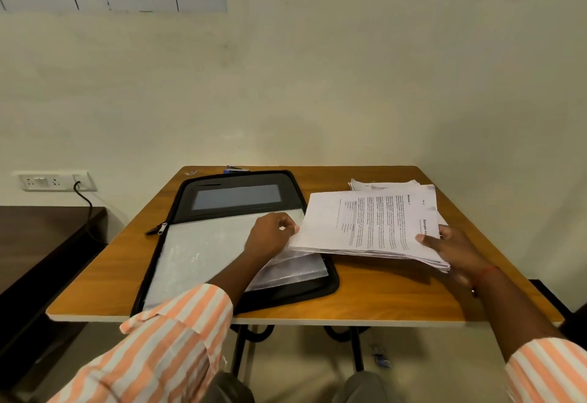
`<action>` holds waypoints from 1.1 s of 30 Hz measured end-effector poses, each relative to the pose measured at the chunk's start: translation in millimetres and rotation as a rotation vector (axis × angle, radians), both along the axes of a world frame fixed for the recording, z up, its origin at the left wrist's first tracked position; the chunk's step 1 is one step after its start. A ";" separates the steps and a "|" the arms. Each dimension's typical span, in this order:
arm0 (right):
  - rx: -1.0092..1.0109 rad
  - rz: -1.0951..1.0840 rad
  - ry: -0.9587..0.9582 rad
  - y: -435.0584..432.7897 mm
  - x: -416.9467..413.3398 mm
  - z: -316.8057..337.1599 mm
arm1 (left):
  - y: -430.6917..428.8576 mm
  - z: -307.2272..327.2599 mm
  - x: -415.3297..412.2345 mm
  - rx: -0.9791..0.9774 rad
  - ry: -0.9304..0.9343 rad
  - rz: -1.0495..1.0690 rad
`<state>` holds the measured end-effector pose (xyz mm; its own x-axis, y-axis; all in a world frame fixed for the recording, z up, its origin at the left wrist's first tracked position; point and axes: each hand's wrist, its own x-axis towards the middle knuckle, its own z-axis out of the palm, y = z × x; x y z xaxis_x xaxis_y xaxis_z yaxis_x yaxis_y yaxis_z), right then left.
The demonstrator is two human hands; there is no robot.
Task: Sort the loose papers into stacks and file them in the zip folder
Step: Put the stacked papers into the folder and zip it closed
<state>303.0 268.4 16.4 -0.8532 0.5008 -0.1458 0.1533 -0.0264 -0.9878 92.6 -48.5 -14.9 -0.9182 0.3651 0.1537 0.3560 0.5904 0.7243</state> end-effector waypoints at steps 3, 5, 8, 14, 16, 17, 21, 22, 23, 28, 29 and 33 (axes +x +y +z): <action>0.029 0.030 -0.027 0.5 -0.1 2.2 | 3.9 3.0 -0.3 -0.077 -0.014 0.028; 0.042 0.040 -0.032 -0.9 0.1 0.8 | 9.3 5.3 -2.6 -0.150 -0.026 0.064; 0.031 0.048 -0.013 -5.1 1.5 -1.9 | 21.2 9.3 -8.8 -0.281 -0.026 0.094; -0.064 0.041 0.022 -12.4 2.1 -8.4 | 42.2 15.7 -16.0 -0.371 -0.052 0.109; -0.070 0.037 0.041 -16.9 2.0 -7.8 | 47.9 15.2 -18.4 -0.351 -0.079 0.133; -0.075 0.036 0.053 -18.1 2.3 -8.3 | 50.3 14.6 -19.9 -0.337 -0.089 0.140; -0.126 0.041 0.066 -17.3 3.4 -9.7 | 55.9 14.8 -25.4 -0.195 -0.141 0.178; -0.157 0.042 0.064 -16.3 3.2 -9.6 | 57.1 14.5 -26.9 -0.136 -0.154 0.196; -0.184 0.046 0.063 -16.3 3.2 -8.2 | 57.9 12.8 -28.5 -0.067 -0.168 0.214; -0.266 0.060 0.064 -13.3 -2.5 -5.1 | 54.5 2.3 -35.7 0.187 -0.224 0.282; -0.293 0.065 0.066 -11.8 -4.6 -6.0 | 52.8 0.9 -38.1 0.222 -0.231 0.290; -0.415 0.080 0.043 -0.7 -12.4 -10.2 | 51.9 9.1 -44.2 0.263 -0.234 0.315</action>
